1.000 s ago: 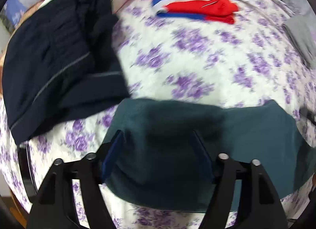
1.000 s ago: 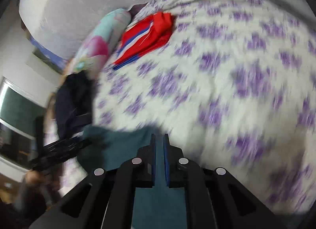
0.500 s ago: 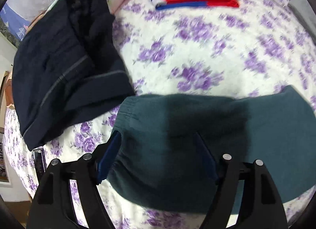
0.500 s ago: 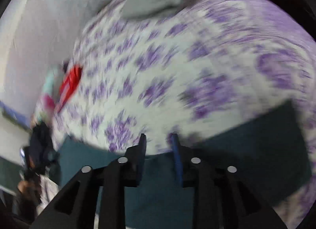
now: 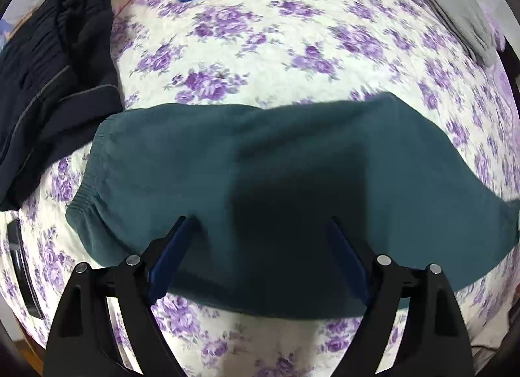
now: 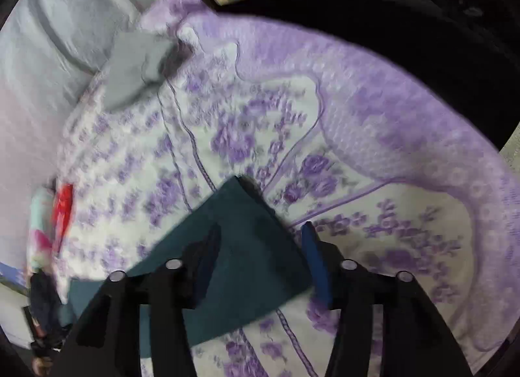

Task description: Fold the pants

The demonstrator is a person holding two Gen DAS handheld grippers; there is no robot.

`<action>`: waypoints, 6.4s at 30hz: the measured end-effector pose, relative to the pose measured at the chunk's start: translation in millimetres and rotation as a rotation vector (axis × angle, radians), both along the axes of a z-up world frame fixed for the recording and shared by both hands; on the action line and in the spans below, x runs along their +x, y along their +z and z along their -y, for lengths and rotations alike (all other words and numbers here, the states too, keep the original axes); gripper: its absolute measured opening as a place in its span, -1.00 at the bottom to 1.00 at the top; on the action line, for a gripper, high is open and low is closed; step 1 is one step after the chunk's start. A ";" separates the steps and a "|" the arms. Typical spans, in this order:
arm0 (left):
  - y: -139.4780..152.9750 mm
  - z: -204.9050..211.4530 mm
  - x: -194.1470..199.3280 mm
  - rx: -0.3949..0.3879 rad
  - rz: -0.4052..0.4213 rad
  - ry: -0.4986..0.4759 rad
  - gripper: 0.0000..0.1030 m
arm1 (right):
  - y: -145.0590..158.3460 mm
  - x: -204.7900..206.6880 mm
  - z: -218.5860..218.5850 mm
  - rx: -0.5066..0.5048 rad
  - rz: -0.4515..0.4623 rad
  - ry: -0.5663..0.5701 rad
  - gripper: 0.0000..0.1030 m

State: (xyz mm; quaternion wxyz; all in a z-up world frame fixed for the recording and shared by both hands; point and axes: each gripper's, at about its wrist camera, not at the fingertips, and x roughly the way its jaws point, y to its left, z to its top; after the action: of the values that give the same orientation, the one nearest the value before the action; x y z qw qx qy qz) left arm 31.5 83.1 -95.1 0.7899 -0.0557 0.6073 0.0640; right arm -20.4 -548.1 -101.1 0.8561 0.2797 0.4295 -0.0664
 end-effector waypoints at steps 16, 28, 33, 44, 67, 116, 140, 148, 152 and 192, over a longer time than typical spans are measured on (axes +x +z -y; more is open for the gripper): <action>-27.7 2.6 -21.8 -0.013 -0.050 0.053 0.72 | -56.1 -30.8 2.3 0.361 0.019 -0.160 0.15; 1.3 -3.4 -21.3 -0.063 0.044 0.044 0.58 | 11.1 -20.4 -38.1 0.338 0.102 -0.035 -0.90; 21.8 -24.6 -26.7 -0.126 0.101 0.075 0.61 | 62.2 -4.2 -128.1 0.297 0.158 0.218 -0.90; 9.5 -47.5 -36.2 -0.129 0.064 0.086 0.62 | -30.0 36.0 -377.4 0.155 -0.137 0.714 -0.85; 19.5 53.1 -9.0 -0.228 0.076 -0.194 0.68 | 7.6 40.2 -240.1 0.172 -0.027 0.467 -0.33; 3.6 83.6 -6.1 -0.076 0.060 -0.155 0.89 | -8.7 58.1 -252.1 0.001 -0.123 0.599 0.44; 2.7 7.1 -32.1 -0.098 0.092 0.025 0.89 | -9.6 34.7 -300.9 -0.255 -0.202 0.658 0.64; 8.9 -24.4 -39.0 -0.079 0.105 0.093 0.89 | -10.1 36.0 -282.7 -0.257 -0.198 0.604 0.75; 11.9 -35.1 -44.0 -0.075 0.112 0.113 0.89 | 20.4 29.5 -273.5 -0.296 -0.098 0.577 0.75; -25.4 -126.5 -27.8 -0.308 -0.011 0.324 -0.80 | 7.1 24.4 -268.8 -0.119 -0.121 0.540 0.39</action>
State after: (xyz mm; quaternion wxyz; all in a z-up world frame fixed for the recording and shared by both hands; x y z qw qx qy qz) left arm 3.7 209.7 -120.4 0.7482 -0.2721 0.5974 0.0969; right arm 4.0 -279.3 -94.0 0.8306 0.0997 0.5340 0.1225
